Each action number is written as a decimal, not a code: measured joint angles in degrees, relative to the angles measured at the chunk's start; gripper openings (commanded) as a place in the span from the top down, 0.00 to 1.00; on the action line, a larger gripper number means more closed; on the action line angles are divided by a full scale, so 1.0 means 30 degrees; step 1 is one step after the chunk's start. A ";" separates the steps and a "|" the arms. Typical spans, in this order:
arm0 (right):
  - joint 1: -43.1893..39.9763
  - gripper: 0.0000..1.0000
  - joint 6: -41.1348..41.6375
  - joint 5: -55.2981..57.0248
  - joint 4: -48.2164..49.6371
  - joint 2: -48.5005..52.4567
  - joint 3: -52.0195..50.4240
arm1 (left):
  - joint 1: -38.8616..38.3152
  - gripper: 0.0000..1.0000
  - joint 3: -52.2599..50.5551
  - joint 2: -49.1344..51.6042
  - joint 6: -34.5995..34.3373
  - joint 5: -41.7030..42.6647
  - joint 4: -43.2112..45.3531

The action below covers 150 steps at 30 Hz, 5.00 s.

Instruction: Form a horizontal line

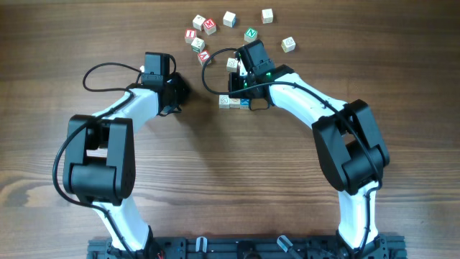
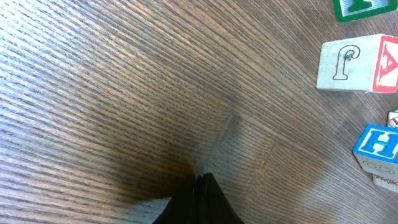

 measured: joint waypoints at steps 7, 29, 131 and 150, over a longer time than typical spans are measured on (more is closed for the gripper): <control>0.0000 0.95 0.0000 -0.0015 -0.0219 0.0000 0.0000 | 0.0000 0.96 0.0000 0.0000 0.0000 0.0007 -0.0007; 0.0000 0.95 0.0000 -0.0080 -0.0765 0.0000 0.0000 | 0.0015 0.96 0.0000 -0.0015 0.0000 0.0000 -0.0044; 0.0197 0.95 -0.0495 0.1770 -0.3271 0.0714 0.1741 | -0.1668 0.96 -0.0117 -0.0117 0.0095 0.0729 -0.0022; -0.1785 0.95 -0.0401 0.2368 -0.7176 0.0670 0.1778 | -0.2251 0.96 -0.0153 -0.0044 0.0736 0.1923 -0.0087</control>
